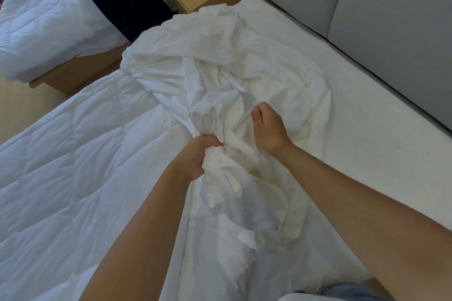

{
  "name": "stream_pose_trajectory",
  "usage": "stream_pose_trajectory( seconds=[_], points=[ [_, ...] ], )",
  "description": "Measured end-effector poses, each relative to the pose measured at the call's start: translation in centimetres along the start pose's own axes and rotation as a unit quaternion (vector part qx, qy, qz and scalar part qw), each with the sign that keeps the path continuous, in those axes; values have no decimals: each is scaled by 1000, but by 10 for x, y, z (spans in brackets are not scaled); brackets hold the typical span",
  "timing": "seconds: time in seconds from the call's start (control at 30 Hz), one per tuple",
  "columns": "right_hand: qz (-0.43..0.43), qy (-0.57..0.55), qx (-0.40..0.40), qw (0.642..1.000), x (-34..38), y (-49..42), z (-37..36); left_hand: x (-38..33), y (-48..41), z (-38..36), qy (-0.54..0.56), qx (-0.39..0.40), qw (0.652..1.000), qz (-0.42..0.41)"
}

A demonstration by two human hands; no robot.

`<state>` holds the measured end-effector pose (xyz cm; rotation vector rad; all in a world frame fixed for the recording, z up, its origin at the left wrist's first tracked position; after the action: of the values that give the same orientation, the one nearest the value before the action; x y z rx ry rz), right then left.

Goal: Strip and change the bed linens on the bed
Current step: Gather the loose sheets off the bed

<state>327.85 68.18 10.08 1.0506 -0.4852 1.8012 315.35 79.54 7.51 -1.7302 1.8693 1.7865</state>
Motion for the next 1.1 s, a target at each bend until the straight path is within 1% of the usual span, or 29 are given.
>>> stream_pose_trajectory(
  seconds=[0.03,0.13,0.17,0.2,0.3,0.37,0.43,0.5,0.57,0.63,0.7,0.73,0.8,0.93,1.03,1.1],
  points=[
    [27,-9,-10,1000,22,-3,10,-2,0,-2,-9,-12,1000,-14],
    [158,-35,-22,987,97,1,35,-16,1,-10,-3,-23,997,-69],
    [179,-52,-22,982,109,3,39,-20,2,-9,3,-26,997,-76],
    [181,-69,-14,981,111,3,39,-23,4,-8,10,-26,997,-73],
    [139,-55,29,988,89,-2,26,-20,12,-7,4,25,999,-36],
    [116,-40,33,992,73,-7,19,-11,19,-7,-32,68,997,5],
    [104,-23,33,994,67,-10,11,-3,23,-5,-52,93,994,32],
    [75,-26,60,995,59,-12,-5,-1,20,-4,-89,90,992,11],
    [29,-68,112,991,48,-9,-24,-4,15,3,-123,41,991,-31],
    [-13,-129,177,976,37,-2,-43,-9,10,12,-100,-6,992,-73],
    [-45,-198,208,957,29,3,-49,-13,7,20,-38,-25,994,-103],
    [-57,-226,212,949,26,4,-49,-15,6,22,-14,-24,993,-115],
    [-69,-252,216,941,24,3,-50,-16,5,20,2,4,993,-119],
    [-71,-274,224,933,32,5,-55,-7,0,2,-22,67,995,-76],
    [-83,-314,212,922,44,1,-58,8,-3,-8,10,88,996,-11],
    [-85,-323,205,920,51,-3,-60,15,-4,-15,33,110,993,3]
  ],
)
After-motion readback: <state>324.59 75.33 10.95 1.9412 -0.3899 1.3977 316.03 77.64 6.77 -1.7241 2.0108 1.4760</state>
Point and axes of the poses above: each hand's wrist, its own y-axis away from the middle knuckle, its own z-axis out of the back of the hand, x = y × z, the point moved 9 cm from there along -y, towards the middle knuckle, and after that the axes turned 14 degrees about y, right-handed, at the moved point
